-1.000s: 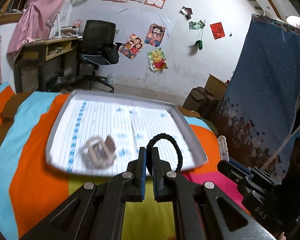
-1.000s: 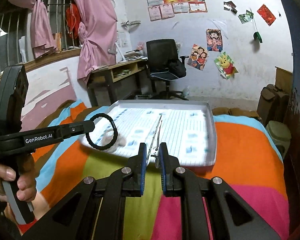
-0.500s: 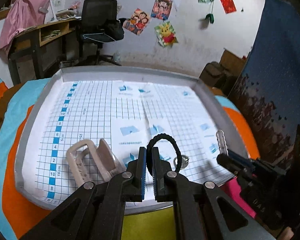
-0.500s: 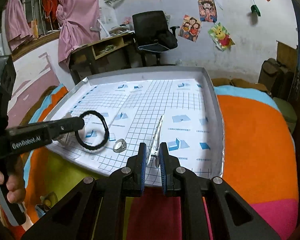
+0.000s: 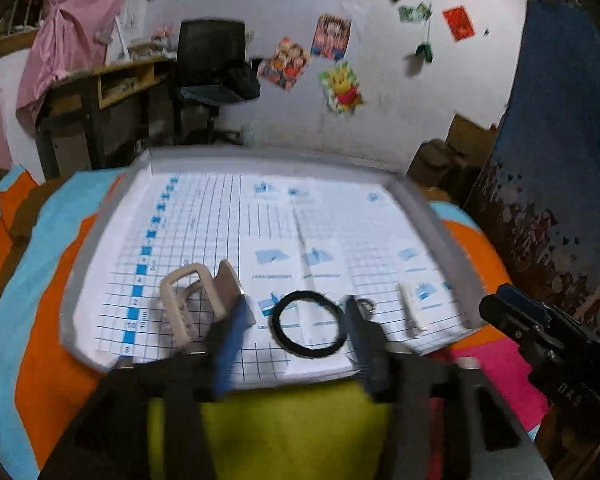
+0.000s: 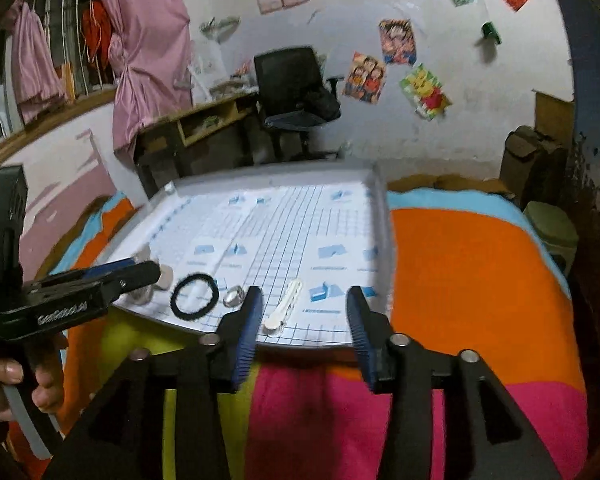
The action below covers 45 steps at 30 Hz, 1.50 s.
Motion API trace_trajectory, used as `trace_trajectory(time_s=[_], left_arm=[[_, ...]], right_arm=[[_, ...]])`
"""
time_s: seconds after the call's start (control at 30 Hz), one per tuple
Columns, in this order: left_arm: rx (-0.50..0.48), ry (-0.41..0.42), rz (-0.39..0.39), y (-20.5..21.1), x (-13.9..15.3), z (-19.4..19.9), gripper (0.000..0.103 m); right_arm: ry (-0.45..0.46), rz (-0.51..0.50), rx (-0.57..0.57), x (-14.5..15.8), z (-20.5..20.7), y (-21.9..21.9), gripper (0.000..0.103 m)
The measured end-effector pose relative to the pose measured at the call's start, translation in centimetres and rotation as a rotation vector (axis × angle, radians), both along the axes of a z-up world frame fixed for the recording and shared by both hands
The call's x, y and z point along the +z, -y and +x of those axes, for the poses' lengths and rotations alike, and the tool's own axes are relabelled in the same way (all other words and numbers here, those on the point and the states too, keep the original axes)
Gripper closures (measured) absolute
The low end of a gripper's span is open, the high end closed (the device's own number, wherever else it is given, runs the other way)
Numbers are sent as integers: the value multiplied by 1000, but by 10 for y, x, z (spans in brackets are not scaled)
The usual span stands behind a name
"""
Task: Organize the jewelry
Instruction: 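Carry both items over the tray and open both tools to drop them, then move both tools back toward the remaining jewelry on the bedspread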
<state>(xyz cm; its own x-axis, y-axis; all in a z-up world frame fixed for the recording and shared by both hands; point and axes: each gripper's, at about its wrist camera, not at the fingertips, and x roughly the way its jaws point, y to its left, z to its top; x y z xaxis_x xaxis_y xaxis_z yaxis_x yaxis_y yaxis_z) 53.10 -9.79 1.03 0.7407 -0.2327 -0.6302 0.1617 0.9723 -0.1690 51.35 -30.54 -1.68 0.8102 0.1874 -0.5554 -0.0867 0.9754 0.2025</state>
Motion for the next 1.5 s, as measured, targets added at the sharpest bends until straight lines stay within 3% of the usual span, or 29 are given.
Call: trace_trajectory(time_s=[0.1,0.4,0.7,0.83,1.03,1.2,1.5], left_arm=[[-2,65,-28,-1,17,-24,34],[27,255,-96,-16,74,-115,1],[106,408,-87,-43,99,-231,0],[95,436,-79,-52,99,-274,0],[100,428,-116,-67,76,-341,0],[116,442,-85,-71,57,-386,0],[143,407,-33,-81,21,-430,0]], right_arm=[[48,11,-15,17,-19,7,58],[248,-28,-22,83,-112,9,34],[422,-33,-6,125,-226,-9,9],[467,-45,-2,128,-274,-21,4],[495,-44,-10,117,-340,-33,1],[464,-53,-29,98,-376,-40,1],[389,-93,-63,60,-416,-46,1]])
